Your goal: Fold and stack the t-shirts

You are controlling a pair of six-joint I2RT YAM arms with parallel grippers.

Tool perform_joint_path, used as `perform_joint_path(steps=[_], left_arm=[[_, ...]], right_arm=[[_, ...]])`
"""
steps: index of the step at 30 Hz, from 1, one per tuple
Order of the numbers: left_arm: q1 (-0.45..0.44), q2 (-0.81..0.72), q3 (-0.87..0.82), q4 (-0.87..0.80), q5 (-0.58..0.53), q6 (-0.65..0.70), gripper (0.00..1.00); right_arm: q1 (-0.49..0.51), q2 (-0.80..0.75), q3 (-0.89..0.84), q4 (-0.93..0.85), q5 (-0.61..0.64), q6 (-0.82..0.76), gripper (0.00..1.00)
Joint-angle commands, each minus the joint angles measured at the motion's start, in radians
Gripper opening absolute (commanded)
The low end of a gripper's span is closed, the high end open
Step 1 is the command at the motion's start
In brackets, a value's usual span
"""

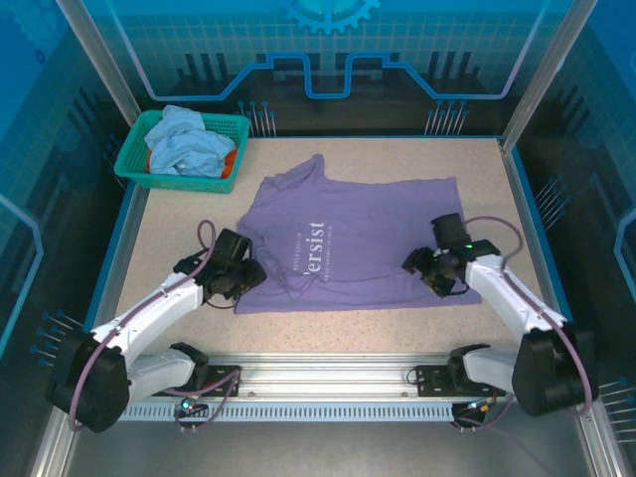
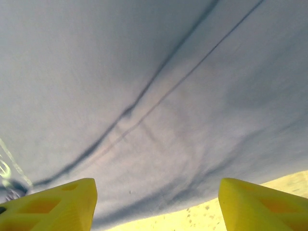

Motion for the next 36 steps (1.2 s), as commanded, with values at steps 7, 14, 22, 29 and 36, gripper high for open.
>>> perform_joint_path(steps=[7, 14, 22, 29, 36], left_arm=[[-0.064, 0.142, 0.068, 0.135, 0.234, -0.028, 0.63], [-0.066, 0.241, 0.117, 0.194, 0.209, -0.008, 0.69], [-0.073, 0.297, 0.092, 0.269, 0.194, -0.014, 0.69], [-0.095, 0.328, 0.076, 0.295, 0.174, 0.008, 0.68], [-0.096, 0.332, 0.075, 0.291, 0.148, 0.045, 0.64]], right_arm=[[-0.424, 0.134, 0.055, -0.027, -0.093, -0.220, 0.55], [-0.510, 0.334, 0.170, 0.000, -0.084, -0.301, 0.59], [-0.517, 0.418, 0.281, -0.026, -0.017, -0.288, 0.51], [-0.489, 0.522, 0.360, -0.054, 0.024, -0.290, 0.41], [-0.426, 0.624, 0.409, -0.075, 0.061, -0.274, 0.40]])
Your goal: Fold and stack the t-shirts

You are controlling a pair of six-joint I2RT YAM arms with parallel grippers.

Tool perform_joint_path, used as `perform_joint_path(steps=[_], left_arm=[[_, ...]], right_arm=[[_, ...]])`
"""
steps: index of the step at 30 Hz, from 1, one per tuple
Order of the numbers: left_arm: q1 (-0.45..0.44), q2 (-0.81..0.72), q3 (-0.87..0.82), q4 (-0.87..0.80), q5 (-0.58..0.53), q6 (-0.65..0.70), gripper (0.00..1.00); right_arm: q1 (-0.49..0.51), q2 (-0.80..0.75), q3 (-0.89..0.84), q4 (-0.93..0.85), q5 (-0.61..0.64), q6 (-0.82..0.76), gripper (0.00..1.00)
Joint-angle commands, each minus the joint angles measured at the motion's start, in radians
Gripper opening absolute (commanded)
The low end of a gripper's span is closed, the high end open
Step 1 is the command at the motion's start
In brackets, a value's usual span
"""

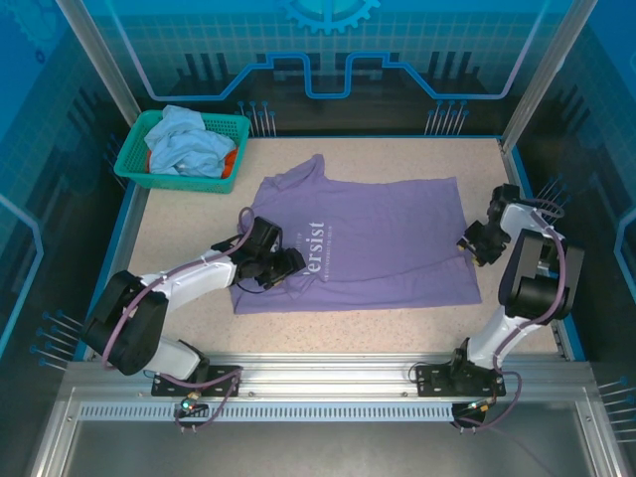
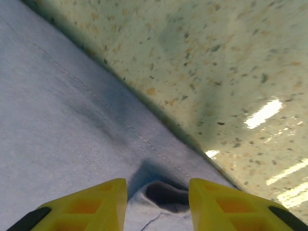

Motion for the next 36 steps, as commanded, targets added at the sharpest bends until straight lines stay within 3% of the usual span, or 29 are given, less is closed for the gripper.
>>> perform_joint_path(steps=[1, 9, 14, 19, 31, 33, 36], left_arm=[[-0.007, 0.007, -0.013, 0.004, -0.023, 0.037, 0.64], [-0.007, -0.003, -0.033, 0.006, -0.040, 0.051, 0.62], [-0.007, -0.005, -0.037, 0.018, -0.041, 0.051, 0.52], [-0.006, -0.003, -0.042, 0.029, -0.039, 0.048, 0.52], [-0.007, -0.013, -0.017, 0.006, -0.052, 0.045, 0.59], [-0.006, -0.022, -0.010, 0.000, -0.059, 0.042, 0.61], [-0.006, -0.031, 0.001, -0.018, -0.067, 0.039, 0.64]], right_arm=[[0.030, 0.042, 0.034, -0.047, 0.033, 0.015, 0.39], [0.048, 0.017, -0.003, -0.041, 0.063, 0.022, 0.31], [0.048, 0.000, -0.008, -0.046, 0.064, 0.021, 0.11], [0.036, -0.041, -0.009, -0.074, 0.102, 0.033, 0.00], [-0.019, -0.006, 0.018, -0.116, 0.155, 0.050, 0.00], [-0.023, 0.025, 0.036, -0.110, 0.142, 0.053, 0.06], [-0.026, 0.071, 0.065, -0.092, 0.120, 0.058, 0.25]])
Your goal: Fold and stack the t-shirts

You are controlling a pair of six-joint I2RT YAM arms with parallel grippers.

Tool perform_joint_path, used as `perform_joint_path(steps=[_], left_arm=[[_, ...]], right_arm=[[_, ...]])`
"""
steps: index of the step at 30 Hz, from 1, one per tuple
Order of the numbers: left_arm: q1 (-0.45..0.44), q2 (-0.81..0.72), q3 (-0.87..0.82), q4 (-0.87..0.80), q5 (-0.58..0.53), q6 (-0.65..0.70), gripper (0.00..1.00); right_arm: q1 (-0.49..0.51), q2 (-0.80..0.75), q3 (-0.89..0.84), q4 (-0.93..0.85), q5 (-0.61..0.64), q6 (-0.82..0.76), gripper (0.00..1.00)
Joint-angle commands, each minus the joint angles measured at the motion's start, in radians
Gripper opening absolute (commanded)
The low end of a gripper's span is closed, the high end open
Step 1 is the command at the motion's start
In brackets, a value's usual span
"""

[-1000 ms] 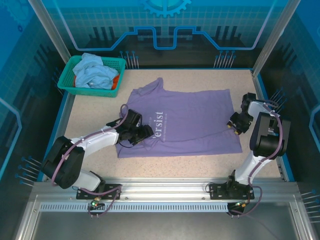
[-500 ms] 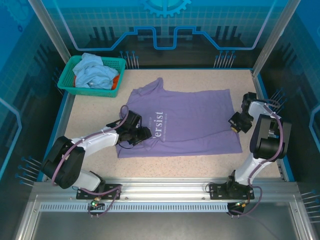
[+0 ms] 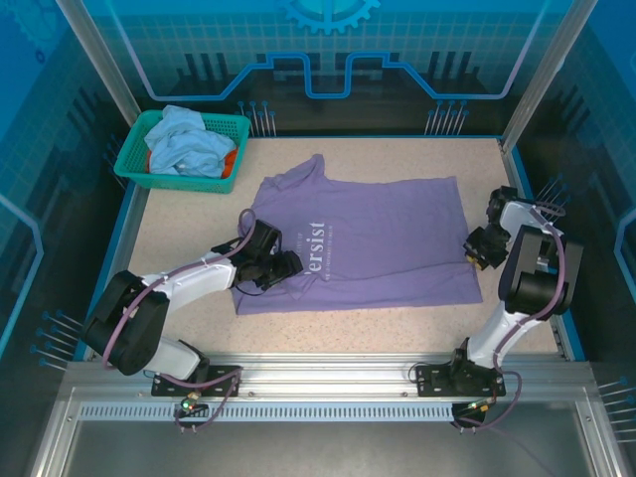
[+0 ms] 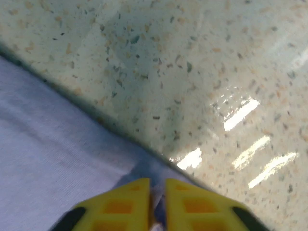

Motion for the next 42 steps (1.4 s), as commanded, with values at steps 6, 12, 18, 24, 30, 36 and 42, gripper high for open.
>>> perform_joint_path(steps=[6, 12, 18, 24, 30, 36, 42], left_arm=[[-0.006, -0.037, 0.038, -0.044, -0.018, -0.016, 0.65], [-0.007, -0.049, 0.028, -0.079, -0.012, -0.035, 0.62], [-0.014, -0.058, 0.039, -0.150, -0.037, -0.017, 0.64], [-0.033, -0.044, 0.048, -0.215, -0.073, -0.048, 0.64], [-0.043, 0.031, 0.076, -0.153, -0.043, -0.130, 0.57], [-0.046, 0.093, 0.104, -0.147, -0.063, -0.155, 0.47], [-0.060, 0.121, 0.145, -0.169, -0.097, -0.159, 0.24]], right_arm=[[-0.015, 0.033, 0.074, 0.012, -0.063, 0.012, 0.49], [0.015, -0.274, -0.067, 0.064, -0.062, 0.020, 0.64], [0.177, -0.517, -0.222, 0.139, -0.178, -0.016, 0.71], [0.454, -0.626, -0.379, 0.277, -0.266, 0.024, 0.78], [0.677, -0.562, -0.450, 0.425, -0.270, 0.049, 0.77], [0.746, -0.473, -0.443, 0.475, -0.268, 0.043, 0.75], [0.747, -0.422, -0.435, 0.497, -0.286, 0.034, 0.75]])
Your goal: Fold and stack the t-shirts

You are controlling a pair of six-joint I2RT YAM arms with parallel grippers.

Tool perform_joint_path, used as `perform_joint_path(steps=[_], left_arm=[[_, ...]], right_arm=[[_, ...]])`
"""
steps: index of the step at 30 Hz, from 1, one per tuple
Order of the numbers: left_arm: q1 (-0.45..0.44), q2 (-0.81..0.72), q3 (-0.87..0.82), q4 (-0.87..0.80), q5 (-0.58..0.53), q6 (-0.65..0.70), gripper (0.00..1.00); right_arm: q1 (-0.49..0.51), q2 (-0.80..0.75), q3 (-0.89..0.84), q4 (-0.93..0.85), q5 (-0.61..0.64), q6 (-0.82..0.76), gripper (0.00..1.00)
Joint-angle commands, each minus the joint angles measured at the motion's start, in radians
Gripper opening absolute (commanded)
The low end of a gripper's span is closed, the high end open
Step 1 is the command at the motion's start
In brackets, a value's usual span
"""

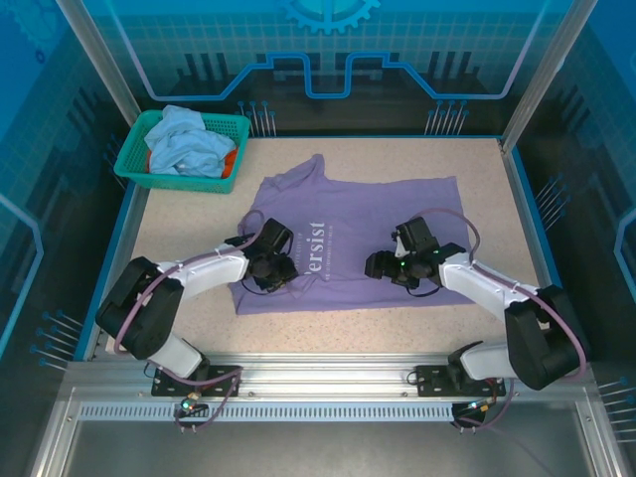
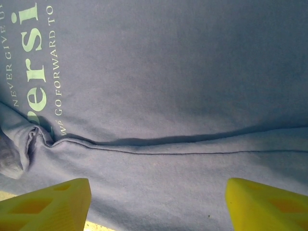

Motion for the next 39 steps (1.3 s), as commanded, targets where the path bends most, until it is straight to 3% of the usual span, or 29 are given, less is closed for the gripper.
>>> perform_joint_path(steps=[1, 7, 21, 23, 29, 30, 31, 34, 37, 39], left_arm=[[-0.019, 0.015, 0.056, -0.037, -0.046, 0.000, 0.20], [-0.024, 0.031, 0.108, -0.075, -0.086, 0.013, 0.00], [-0.022, 0.229, 0.344, -0.151, -0.145, 0.069, 0.00], [-0.019, 0.255, 0.378, -0.166, -0.166, 0.077, 0.07], [0.013, 0.301, 0.443, -0.183, -0.205, 0.065, 0.08], [0.019, 0.300, 0.448, -0.182, -0.210, 0.058, 0.10], [0.025, 0.300, 0.455, -0.178, -0.209, 0.054, 0.20], [0.042, 0.287, 0.465, -0.139, -0.201, 0.047, 0.22], [0.060, 0.292, 0.498, -0.087, -0.139, 0.062, 0.07], [0.068, 0.318, 0.555, -0.103, -0.104, 0.077, 0.09]], right_arm=[[0.013, 0.023, 0.011, 0.031, -0.016, -0.006, 0.75], [0.013, 0.026, 0.002, 0.046, -0.017, -0.010, 0.74], [0.015, 0.025, -0.007, 0.055, -0.016, -0.008, 0.74], [0.015, 0.024, -0.007, 0.055, -0.015, -0.009, 0.75], [0.016, 0.024, -0.009, 0.055, -0.015, -0.009, 0.76], [0.017, 0.024, -0.009, 0.055, -0.015, -0.009, 0.76], [0.017, 0.024, -0.007, 0.055, -0.014, -0.010, 0.76], [0.021, 0.024, -0.005, 0.051, -0.010, -0.011, 0.77], [0.025, 0.027, 0.000, 0.044, -0.003, -0.011, 0.77], [0.027, 0.029, 0.006, 0.040, 0.001, -0.010, 0.77]])
